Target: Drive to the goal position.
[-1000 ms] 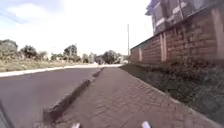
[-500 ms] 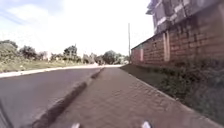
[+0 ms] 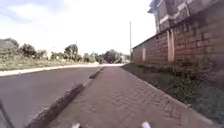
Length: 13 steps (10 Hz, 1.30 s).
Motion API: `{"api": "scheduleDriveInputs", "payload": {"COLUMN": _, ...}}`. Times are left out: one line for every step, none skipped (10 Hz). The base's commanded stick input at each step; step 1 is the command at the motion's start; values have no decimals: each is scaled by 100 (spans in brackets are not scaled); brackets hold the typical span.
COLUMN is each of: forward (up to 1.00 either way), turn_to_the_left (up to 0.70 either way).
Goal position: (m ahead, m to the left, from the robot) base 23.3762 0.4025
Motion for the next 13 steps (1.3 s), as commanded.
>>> {"api": "scheduleDriveInputs", "payload": {"forward": 67, "turn_to_the_left": 0}}
{"api": "scheduleDriveInputs", "payload": {"forward": 67, "turn_to_the_left": 0}}
{"api": "scheduleDriveInputs", "payload": {"forward": 67, "turn_to_the_left": 0}}
{"api": "scheduleDriveInputs", "payload": {"forward": 67, "turn_to_the_left": 0}}
{"api": "scheduleDriveInputs", "payload": {"forward": 67, "turn_to_the_left": 0}}
{"api": "scheduleDriveInputs", "payload": {"forward": 67, "turn_to_the_left": 0}}
{"api": "scheduleDriveInputs", "payload": {"forward": 67, "turn_to_the_left": 0}}
{"api": "scheduleDriveInputs", "payload": {"forward": 67, "turn_to_the_left": 0}}
{"api": "scheduleDriveInputs", "payload": {"forward": 67, "turn_to_the_left": 0}}
{"api": "scheduleDriveInputs", "payload": {"forward": 67, "turn_to_the_left": 0}}
{"api": "scheduleDriveInputs", "payload": {"forward": 67, "turn_to_the_left": 0}}
{"api": "scheduleDriveInputs", "payload": {"forward": 67, "turn_to_the_left": 0}}
{"api": "scheduleDriveInputs", "payload": {"forward": 67, "turn_to_the_left": 0}}
